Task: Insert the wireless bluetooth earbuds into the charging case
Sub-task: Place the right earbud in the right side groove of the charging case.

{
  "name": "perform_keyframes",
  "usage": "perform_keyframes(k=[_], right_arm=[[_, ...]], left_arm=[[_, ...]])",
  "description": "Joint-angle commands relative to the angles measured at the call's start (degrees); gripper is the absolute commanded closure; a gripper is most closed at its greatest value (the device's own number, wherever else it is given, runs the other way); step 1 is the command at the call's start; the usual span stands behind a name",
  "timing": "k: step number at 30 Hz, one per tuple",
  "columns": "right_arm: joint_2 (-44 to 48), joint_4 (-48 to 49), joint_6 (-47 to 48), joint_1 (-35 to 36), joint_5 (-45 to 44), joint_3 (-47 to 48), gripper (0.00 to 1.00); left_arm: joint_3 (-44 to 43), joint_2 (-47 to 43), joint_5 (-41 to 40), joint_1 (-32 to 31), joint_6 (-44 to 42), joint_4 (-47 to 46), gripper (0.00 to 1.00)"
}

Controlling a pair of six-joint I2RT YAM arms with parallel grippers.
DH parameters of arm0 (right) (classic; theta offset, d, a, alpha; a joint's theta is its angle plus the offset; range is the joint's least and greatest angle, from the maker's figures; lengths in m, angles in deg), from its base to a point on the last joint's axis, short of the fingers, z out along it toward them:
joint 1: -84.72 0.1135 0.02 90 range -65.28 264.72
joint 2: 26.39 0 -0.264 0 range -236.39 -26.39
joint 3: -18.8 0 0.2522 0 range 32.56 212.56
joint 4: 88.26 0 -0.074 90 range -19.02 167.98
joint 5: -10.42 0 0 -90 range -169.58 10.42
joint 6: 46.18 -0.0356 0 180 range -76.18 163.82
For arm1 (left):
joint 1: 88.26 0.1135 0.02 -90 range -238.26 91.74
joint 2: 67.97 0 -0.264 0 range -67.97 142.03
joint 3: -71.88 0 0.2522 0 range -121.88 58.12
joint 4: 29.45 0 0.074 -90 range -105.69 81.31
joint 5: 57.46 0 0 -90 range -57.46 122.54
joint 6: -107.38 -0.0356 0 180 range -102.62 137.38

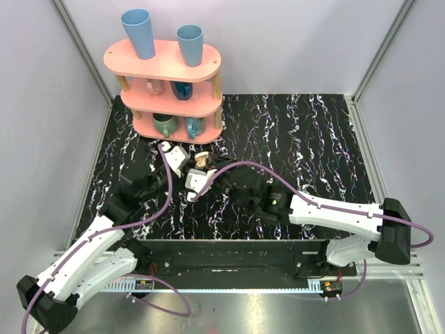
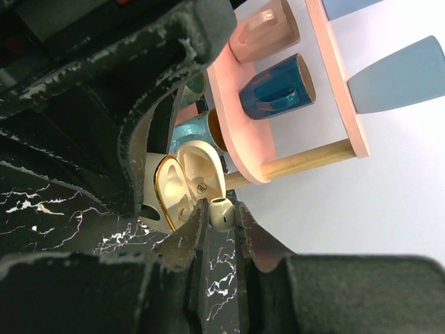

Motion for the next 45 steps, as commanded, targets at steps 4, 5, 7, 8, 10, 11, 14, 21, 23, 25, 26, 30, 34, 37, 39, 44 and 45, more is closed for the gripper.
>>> perform_keyframes(k=[4,5,7,8,10,11,14,21,23,25,26,30,34,37,39,44,45], right_arm=[[-0.3,-2.9,-0.5,0.6,-0.3,0.7,1.0],[-0.1,-3.0,-0.4,0.6,0.1,0.7,1.0],[0.4,-2.9,-0.5,0.6,0.4,0.9,1.0],[0.5,-3.0,-0.3,0.6,0.3,1.1,1.0],[0.5,-3.0,0.4,0.6,-0.2,1.4,1.0],[0.5,-2.9,0.9,0.5,-0.6,1.4,1.0],[0.8,-2.5,0.6,0.5,0.0,1.5,1.0],[0.7,-1.7,1.3,0.5,-0.8,0.9,1.0],[0.8,-2.1,0.6,0.5,0.1,1.2,1.0],[0.6,-2.5,0.6,0.5,0.1,1.1,1.0],[0.6,-2.5,0.7,0.4,-0.2,1.1,1.0],[1.0,-2.6,-0.4,0.4,1.2,0.7,1.0],[0.8,-3.3,-2.8,0.4,3.3,1.1,1.0],[0.5,-2.9,-3.3,0.5,3.5,0.9,1.0],[0.9,-2.4,-4.0,0.5,3.8,0.8,0.99],[1.8,-2.4,-4.1,0.6,4.7,0.8,0.98],[1.7,-2.4,-4.0,0.5,4.7,0.9,0.98]], left_arm=[[-1.1,-1.5,-0.1,0.3,0.5,-5.7,1.0],[-1.0,-1.5,-0.3,0.3,0.4,-5.7,1.0],[-0.9,-1.5,-0.2,0.3,0.4,-5.6,1.0],[-1.0,-1.5,-0.3,0.3,0.3,-5.3,1.0],[-1.1,-1.5,-0.3,0.3,0.3,-5.2,1.0],[-1.1,-1.5,-0.3,0.3,0.3,-5.2,1.0],[-0.9,-1.6,-0.5,0.3,0.4,-5.2,1.0],[-0.8,-1.8,-0.7,0.3,0.3,-5.2,1.0],[-0.8,-1.8,-0.7,0.3,0.2,-5.3,1.0],[-0.8,-1.9,-0.8,0.3,0.2,-5.5,1.0],[-0.8,-2.1,-0.9,0.3,0.3,-5.6,1.0],[-0.5,-2.7,-0.9,0.3,0.4,-5.9,1.0],[-0.2,-3.1,-1.1,0.3,0.6,-6.4,1.0],[-0.1,-3.0,-1.2,0.3,0.5,-6.6,1.0],[0.1,-3.0,-1.4,0.3,0.6,-6.9,1.0],[0.5,-3.0,-1.9,0.3,0.7,-7.6,1.0],[0.5,-3.0,-2.1,0.3,0.7,-7.9,1.0]])
